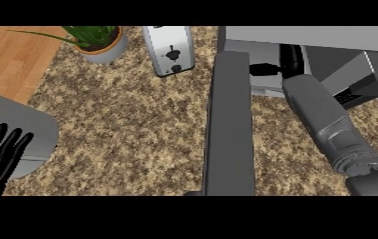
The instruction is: Pick up the milk, place it into the microwave and close the microwave
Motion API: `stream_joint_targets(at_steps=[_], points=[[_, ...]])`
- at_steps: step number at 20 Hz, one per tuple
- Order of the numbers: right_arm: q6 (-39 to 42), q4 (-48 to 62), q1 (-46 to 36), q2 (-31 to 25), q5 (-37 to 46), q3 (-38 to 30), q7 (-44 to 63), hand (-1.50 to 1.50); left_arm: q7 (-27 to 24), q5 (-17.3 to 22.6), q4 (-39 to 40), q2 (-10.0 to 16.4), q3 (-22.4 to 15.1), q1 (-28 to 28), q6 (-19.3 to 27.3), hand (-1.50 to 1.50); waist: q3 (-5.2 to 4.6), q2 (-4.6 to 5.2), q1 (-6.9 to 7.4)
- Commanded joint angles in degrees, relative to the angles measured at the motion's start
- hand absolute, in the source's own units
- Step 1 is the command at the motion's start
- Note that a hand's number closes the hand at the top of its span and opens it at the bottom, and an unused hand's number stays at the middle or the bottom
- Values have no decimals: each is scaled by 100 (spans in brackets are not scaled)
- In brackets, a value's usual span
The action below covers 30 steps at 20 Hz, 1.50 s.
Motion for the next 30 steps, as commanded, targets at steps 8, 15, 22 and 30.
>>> stream_joint_targets(at_steps=[8, 15, 22, 30], points=[[1522, 22, 481, 188, -660, -668, -540, -150, 49, -108, 118, -151, -512, -134, -196, 150, -18, -149, -252], [2930, -103, 1344, 221, -857, -813, -1180, -150, 571, -480, 21, -386, -1162, -447, 195, 150, -22, -224, -474], [2931, -726, 1996, 649, -863, -717, -1178, -150, 745, -827, -94, -447, -2076, -331, 660, 150, -34, -293, -578], [3231, -1965, 3576, 497, -887, -480, -1329, -150, 496, -1478, 368, -447, -2705, -750, 819, 150, -40, -318, -676]])
